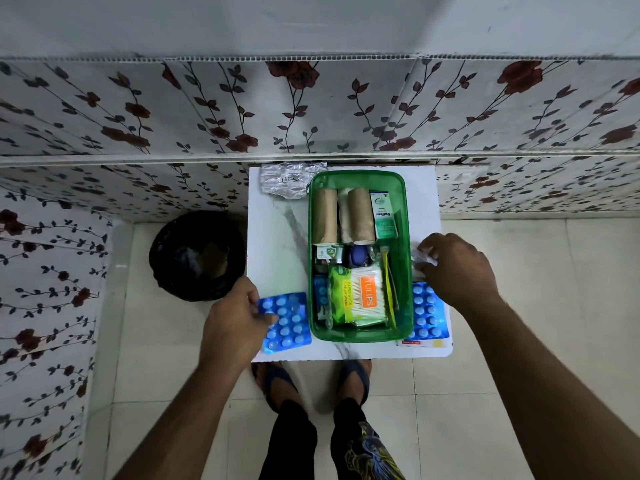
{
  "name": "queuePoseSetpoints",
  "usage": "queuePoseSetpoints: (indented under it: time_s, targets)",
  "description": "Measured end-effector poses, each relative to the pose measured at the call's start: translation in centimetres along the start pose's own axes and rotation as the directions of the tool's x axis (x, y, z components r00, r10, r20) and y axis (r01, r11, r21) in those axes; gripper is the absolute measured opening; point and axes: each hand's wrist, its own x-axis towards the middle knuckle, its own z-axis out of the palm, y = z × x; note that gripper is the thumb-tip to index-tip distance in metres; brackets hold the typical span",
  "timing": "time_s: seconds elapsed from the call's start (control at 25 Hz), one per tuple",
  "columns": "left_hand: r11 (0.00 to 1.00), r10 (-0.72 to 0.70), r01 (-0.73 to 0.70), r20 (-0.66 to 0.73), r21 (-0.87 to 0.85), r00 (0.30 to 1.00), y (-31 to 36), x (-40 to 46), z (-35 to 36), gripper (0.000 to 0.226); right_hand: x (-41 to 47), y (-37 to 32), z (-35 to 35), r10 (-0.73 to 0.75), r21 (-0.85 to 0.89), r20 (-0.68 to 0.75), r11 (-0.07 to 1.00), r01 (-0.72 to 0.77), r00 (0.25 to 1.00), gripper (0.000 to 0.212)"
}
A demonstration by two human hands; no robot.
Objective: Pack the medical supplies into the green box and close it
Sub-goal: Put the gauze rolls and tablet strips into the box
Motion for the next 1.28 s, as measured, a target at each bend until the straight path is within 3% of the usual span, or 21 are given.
queuePoseSetpoints:
  time_s: [0.2, 0.28, 0.36, 0.44, 0.52, 0.64, 0.8, 0.92, 1.04, 1.16, 1.28]
  targets:
    - [0.997, 0.03, -0.037, -0.115, -0.063, 0.993, 1.1, 0.5, -6.9, 0.028, -0.4, 0.1, -1.1, 0.117, 0.204, -0.045, 0.973, -0.106, 0.992, 0.027]
    - [0.982, 0.038, -0.067, -0.161, -0.176, 0.986, 2.8, 0.3, -9.6, 0.034, -0.7, -0.1, -1.7, 0.154, 0.273, -0.054, 0.953, -0.134, 0.987, 0.027]
    - [0.913, 0.085, -0.118, -0.101, -0.391, 0.991, 5.8, -0.2, -10.0, 0.034, -0.8, -0.4, -2.4, 0.196, 0.368, -0.089, 0.918, -0.15, 0.977, 0.031]
    - [0.882, 0.174, -0.138, 0.039, -0.45, 0.984, 9.1, -0.7, -8.0, 0.036, -1.0, -0.8, -3.2, 0.225, 0.463, -0.104, 0.873, -0.153, 0.969, 0.037]
    - [0.925, 0.296, -0.247, 0.138, -0.29, 0.945, 10.9, -1.0, -4.5, 0.038, -1.3, -1.3, -3.9, 0.227, 0.511, -0.1, 0.847, -0.146, 0.969, 0.038]
    - [0.903, 0.425, -0.429, 0.138, -0.003, 0.895, 11.9, -1.0, -1.0, 0.037, -1.5, -1.9, -4.9, 0.215, 0.56, -0.089, 0.818, -0.129, 0.973, 0.036]
    - [0.712, 0.575, -0.599, 0.186, 0.365, 0.797, 11.9, -1.3, 1.1, 0.037, -1.8, -2.5, -5.9, 0.22, 0.64, -0.042, 0.755, -0.142, 0.975, 0.036]
    - [0.573, 0.653, -0.644, 0.192, 0.507, 0.733, 11.3, -1.5, 1.6, 0.026, -2.3, -3.8, -6.4, 0.204, 0.662, -0.038, 0.738, -0.128, 0.978, 0.035]
    - [0.641, 0.677, -0.639, 0.079, 0.424, 0.732, 10.9, -1.0, 0.9, 0.024, -2.4, -6.3, -6.7, 0.14, 0.558, -0.108, 0.828, -0.056, 0.984, 0.031]
    - [0.783, 0.617, -0.587, -0.136, 0.208, 0.775, 10.5, -0.3, -0.7, 0.026, -1.9, -8.8, -6.6, 0.023, 0.263, -0.235, 0.964, 0.041, 0.972, 0.026]
    - [0.854, 0.513, -0.516, -0.278, 0.068, 0.812, 8.9, 0.8, -1.8, 0.023, -1.4, -10.6, -6.5, -0.054, 0.05, -0.234, 0.996, 0.067, 0.971, 0.037]
